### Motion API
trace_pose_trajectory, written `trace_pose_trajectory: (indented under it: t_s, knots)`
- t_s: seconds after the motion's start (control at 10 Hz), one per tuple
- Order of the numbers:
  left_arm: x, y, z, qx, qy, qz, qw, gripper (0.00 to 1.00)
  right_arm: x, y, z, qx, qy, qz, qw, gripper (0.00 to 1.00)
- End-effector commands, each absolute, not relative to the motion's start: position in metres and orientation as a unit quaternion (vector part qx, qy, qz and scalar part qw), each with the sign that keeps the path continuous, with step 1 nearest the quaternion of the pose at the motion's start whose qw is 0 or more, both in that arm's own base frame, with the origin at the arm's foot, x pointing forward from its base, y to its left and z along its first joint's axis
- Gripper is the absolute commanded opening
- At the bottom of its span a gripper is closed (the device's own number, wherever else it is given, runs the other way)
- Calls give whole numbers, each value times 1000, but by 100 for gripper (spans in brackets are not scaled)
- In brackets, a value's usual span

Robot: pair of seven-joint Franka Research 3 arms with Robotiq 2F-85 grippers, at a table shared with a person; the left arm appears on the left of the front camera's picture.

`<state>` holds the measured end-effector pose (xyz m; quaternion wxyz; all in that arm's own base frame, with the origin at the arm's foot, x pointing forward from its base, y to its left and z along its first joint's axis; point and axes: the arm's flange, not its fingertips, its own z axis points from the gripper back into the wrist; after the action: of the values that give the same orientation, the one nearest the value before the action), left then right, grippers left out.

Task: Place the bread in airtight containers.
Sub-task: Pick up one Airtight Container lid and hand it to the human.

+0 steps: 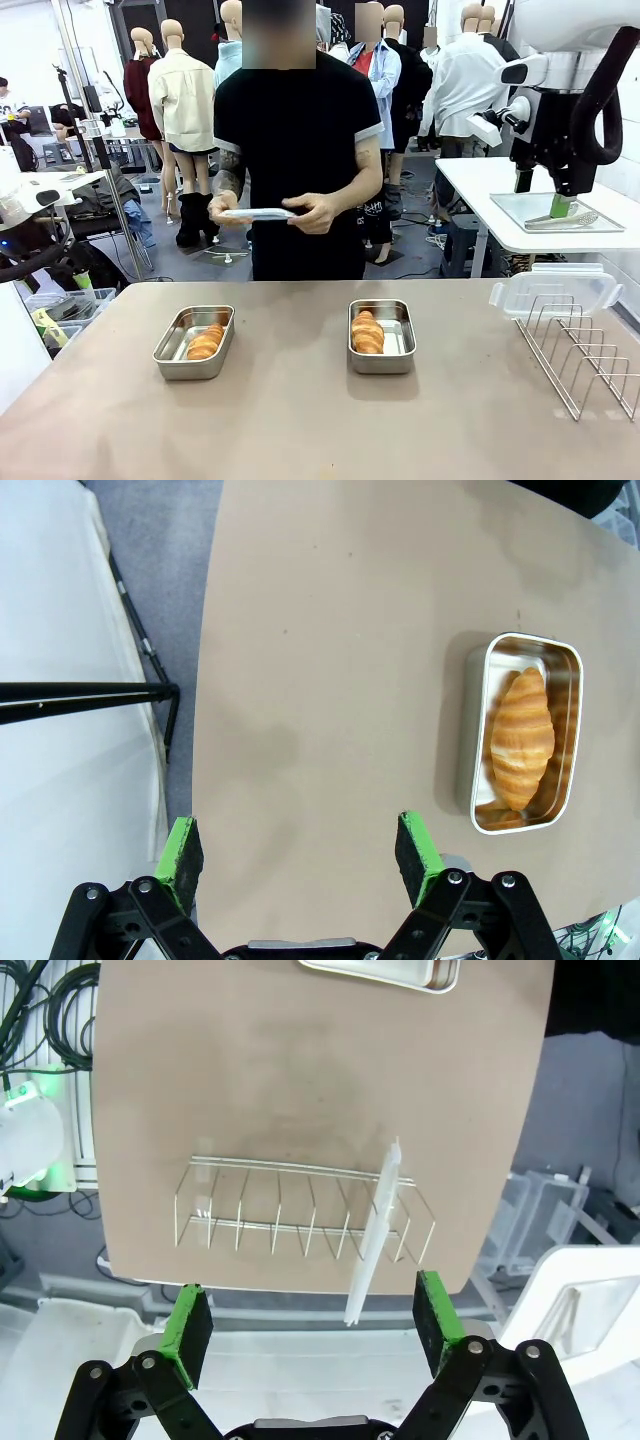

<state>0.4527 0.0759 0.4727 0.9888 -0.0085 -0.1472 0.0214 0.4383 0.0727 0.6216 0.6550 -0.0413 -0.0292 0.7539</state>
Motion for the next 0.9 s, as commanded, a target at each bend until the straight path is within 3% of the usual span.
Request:
trace_pose_trajectory:
  t_s: [0.0,0.8]
  knots:
    - [452,77,473,-7,-147,25,989,100,437,72,621,-46,-26,752,657,100]
    - [452,77,473,-7,-147,25,989,100,437,72,621,-46,-26,752,657,100]
